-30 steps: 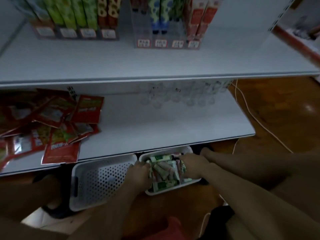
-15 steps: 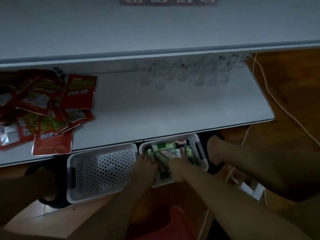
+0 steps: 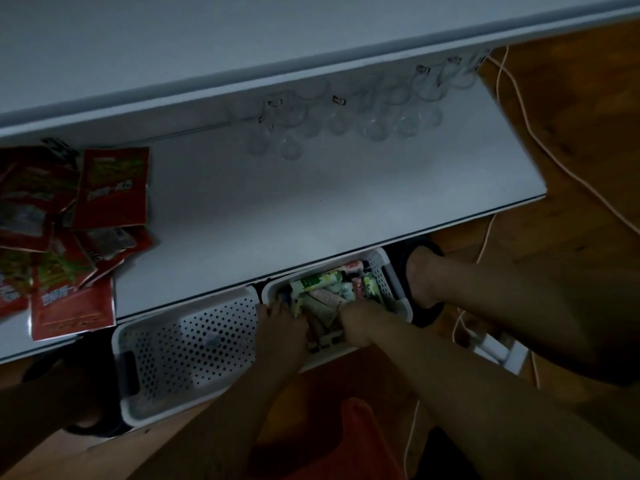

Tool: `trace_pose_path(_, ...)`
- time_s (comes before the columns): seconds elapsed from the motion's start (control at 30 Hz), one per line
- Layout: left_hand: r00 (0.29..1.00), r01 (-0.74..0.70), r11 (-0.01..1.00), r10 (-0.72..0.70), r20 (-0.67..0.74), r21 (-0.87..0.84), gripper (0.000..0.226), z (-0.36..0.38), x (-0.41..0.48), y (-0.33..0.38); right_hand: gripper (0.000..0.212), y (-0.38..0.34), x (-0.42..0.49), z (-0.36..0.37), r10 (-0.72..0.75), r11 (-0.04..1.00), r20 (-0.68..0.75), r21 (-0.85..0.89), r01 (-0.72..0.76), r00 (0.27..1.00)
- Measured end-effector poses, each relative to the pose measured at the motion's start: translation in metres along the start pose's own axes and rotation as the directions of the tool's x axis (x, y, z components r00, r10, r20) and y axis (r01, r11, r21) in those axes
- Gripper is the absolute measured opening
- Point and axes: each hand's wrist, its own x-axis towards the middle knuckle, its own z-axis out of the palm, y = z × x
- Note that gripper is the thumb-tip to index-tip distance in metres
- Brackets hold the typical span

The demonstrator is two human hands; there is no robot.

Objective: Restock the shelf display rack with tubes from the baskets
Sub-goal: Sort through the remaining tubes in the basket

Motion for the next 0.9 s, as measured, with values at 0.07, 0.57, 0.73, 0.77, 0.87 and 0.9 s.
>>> trace_pose_path(0.07,0.999,0.022,0.999,-0.023,-0.033,-0.037,0.024,-0.008,-0.005,0.000,0.020,0.002,-0.002,-0.004,-0.009,0.993,0.002,0.120,0.008,1.000)
trace_pose_path(0.57,0.928,0.037,0.449,-0.347,-0.136,-0.893,0.025,-0.099,-0.023,-0.027,0.031,-0.019,-0.070,-0.070,-0.016,0.791,-0.361,0.566,0.232,0.933)
trace_pose_path(0.73,0.899,-0.078,0.449,-0.354,-0.257,-0.890,0.023,-0.160,-0.042,-0.046,0.015,-0.042,-0.123,-0.120,-0.114,0.644,-0.595,0.566,0.515,0.796)
trace_pose_path(0.77,0.895,-0.117,0.437,-0.343,-0.286,-0.892,0.020,-0.175,-0.046,-0.051,0.014,-0.044,-0.133,-0.129,-0.137,0.624,-0.621,0.550,0.555,0.771)
trace_pose_path(0.87,0.876,-0.220,0.453,-0.297,-0.379,-0.864,0.015,-0.222,-0.061,-0.066,0.015,-0.047,-0.164,-0.158,-0.170,0.620,-0.665,0.502,0.604,0.727)
trace_pose_path(0.9,0.871,-0.242,0.475,-0.277,-0.405,-0.846,0.016,-0.237,-0.066,-0.070,0.015,-0.048,-0.177,-0.168,-0.185,0.635,-0.677,0.471,0.612,0.713)
